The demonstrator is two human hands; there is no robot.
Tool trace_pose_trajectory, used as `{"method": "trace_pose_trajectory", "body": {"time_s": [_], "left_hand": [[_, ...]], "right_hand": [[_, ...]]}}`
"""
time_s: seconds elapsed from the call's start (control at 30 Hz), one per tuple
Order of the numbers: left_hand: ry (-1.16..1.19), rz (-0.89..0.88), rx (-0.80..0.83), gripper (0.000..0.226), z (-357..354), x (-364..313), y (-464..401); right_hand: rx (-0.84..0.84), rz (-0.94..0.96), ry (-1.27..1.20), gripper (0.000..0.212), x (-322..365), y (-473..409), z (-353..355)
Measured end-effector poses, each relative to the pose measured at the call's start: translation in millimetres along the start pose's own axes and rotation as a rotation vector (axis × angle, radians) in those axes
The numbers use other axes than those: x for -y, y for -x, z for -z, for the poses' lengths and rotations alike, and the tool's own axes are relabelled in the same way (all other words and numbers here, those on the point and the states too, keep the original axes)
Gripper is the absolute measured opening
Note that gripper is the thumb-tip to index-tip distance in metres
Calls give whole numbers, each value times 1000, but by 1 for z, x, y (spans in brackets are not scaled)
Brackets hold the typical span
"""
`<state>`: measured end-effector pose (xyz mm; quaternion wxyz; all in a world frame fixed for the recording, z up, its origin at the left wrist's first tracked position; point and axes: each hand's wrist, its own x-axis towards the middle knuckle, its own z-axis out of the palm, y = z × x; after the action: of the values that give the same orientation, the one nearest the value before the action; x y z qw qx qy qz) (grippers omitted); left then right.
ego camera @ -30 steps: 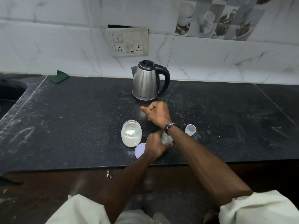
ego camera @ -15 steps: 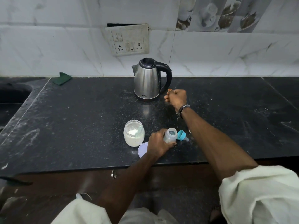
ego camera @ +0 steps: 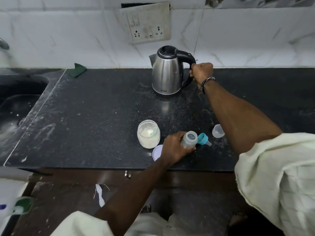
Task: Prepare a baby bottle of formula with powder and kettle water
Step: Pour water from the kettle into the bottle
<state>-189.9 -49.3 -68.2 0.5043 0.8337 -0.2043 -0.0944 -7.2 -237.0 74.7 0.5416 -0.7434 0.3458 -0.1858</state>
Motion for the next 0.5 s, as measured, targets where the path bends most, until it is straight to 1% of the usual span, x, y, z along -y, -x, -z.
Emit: {"method": "trace_pose_trajectory", "body": {"time_s": [0.1, 0.17, 0.2, 0.23, 0.27, 0.3, 0.4, 0.5], "left_hand": [[1, -8, -4, 57, 0, 1, -1], [6, -12, 2, 56, 0, 2, -1], [3, -15, 6, 56, 1, 3, -2], [-2, -18, 9, 56, 1, 4, -1], [-7, -22, 11, 56, 1, 5, -2], [-13, -29, 10, 55, 1, 5, -2], [-32, -43, -1, 54, 2, 4, -2], [-31, -40, -5, 54, 1, 5, -1]], "right_hand": [[-55, 112, 100, 18, 8, -3, -9], [-101, 194, 172, 13, 14, -6, -14], [-113, 207, 199, 19, 15, -9, -17], [-99, 199, 228, 32, 16, -13, -20], [-68, 193, 248, 42, 18, -17, -24], [-24, 189, 254, 49, 20, -20, -28], [74, 199, 271, 54, 20, -31, -36], [48, 183, 247, 62, 16, -38, -39]]}}
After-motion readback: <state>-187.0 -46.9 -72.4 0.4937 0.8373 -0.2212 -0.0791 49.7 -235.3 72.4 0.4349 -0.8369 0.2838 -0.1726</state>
